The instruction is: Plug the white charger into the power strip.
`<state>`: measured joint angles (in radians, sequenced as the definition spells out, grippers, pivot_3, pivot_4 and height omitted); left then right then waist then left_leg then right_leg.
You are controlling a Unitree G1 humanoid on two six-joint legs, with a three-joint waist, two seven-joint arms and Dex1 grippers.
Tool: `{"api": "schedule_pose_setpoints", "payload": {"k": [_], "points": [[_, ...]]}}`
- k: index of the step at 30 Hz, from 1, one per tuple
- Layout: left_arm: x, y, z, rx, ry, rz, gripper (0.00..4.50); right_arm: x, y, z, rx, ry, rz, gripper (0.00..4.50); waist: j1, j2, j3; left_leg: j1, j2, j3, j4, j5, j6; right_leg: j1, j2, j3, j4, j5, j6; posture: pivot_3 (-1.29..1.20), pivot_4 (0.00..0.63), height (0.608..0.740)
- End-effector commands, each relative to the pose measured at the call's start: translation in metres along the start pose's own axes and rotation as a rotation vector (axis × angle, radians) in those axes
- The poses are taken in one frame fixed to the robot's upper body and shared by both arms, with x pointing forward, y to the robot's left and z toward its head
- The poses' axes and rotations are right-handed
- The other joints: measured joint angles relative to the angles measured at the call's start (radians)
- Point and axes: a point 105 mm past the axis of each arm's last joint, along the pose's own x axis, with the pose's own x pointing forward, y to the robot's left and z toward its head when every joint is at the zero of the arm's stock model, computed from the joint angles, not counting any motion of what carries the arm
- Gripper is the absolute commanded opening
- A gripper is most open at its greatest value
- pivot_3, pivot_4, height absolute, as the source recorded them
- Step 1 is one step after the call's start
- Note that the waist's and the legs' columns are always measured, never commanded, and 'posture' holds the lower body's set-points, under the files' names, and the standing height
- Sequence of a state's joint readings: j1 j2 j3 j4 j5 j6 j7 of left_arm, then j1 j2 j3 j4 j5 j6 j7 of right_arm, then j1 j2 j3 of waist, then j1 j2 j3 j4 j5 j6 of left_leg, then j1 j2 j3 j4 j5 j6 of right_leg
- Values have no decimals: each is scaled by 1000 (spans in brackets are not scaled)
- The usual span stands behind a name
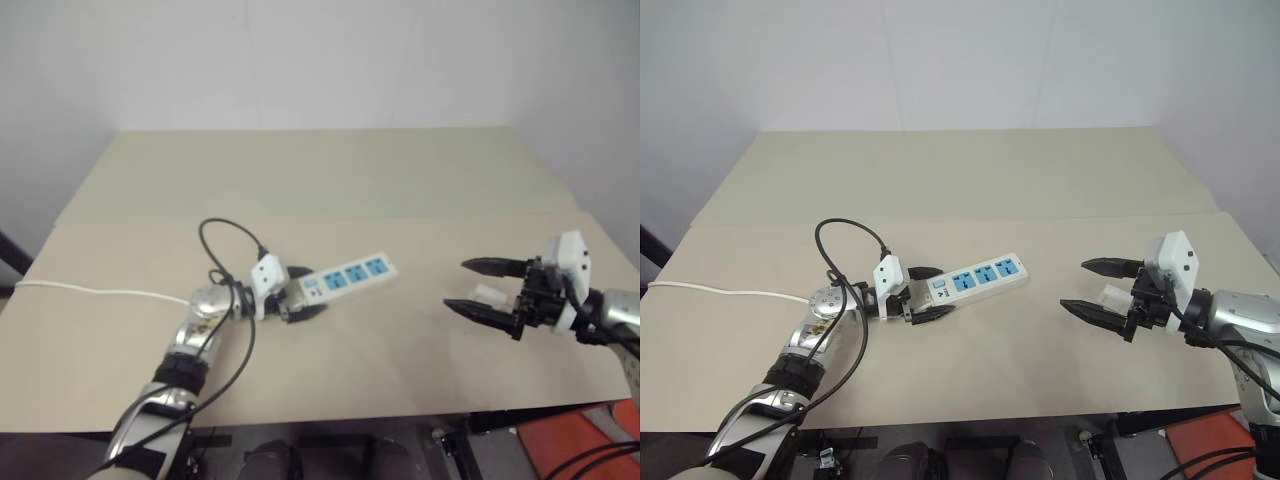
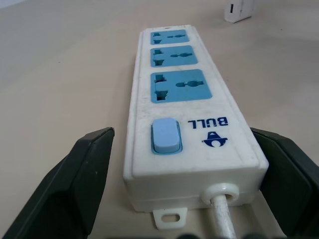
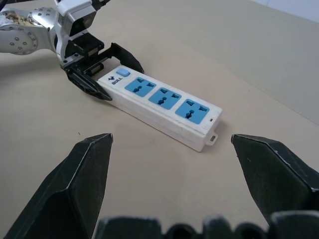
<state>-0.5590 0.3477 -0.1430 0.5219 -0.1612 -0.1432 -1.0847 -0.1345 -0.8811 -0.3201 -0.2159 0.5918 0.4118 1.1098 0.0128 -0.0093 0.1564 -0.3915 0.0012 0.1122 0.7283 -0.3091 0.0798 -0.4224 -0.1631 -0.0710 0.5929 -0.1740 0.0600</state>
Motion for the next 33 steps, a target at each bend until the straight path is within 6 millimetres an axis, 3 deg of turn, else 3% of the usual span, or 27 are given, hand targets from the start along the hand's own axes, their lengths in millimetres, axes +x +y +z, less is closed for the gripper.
{"api": "schedule_pose_setpoints", "payload": {"k": [1,2,3,16,25,33], "points": [[-2,-11,-15,-52,40,-49,3603,0,-1,9,-46,-23,4,4500,0,0,0,0,0,0,0,0,0,0,0,0,0,0,0,0,150,740],[-2,-12,-16,-57,41,-57,3293,0,-1,9,-47,-22,6,4500,0,0,0,0,0,0,0,0,0,0,0,0,0,0,0,0,150,740],[-2,-12,-16,-61,41,-63,3264,0,-1,9,-46,-22,7,4500,0,0,0,1,0,0,0,0,0,1,0,0,0,0,0,0,150,740],[1,-18,-5,-40,14,-156,3265,-10,-17,8,-54,2,-52,4500,-1,0,-1,1,0,0,0,0,0,0,0,0,0,0,0,0,150,740],[6,-38,9,-7,-9,-321,3265,-27,-40,7,-60,50,-135,4500,2,0,0,0,-1,0,0,-1,1,0,-1,0,-1,0,0,0,150,740],[6,-48,4,10,9,-331,3265,-37,-65,-4,-45,247,-237,4500,-1,0,0,0,-1,0,0,-1,1,0,-2,0,0,0,0,0,150,740]]}}
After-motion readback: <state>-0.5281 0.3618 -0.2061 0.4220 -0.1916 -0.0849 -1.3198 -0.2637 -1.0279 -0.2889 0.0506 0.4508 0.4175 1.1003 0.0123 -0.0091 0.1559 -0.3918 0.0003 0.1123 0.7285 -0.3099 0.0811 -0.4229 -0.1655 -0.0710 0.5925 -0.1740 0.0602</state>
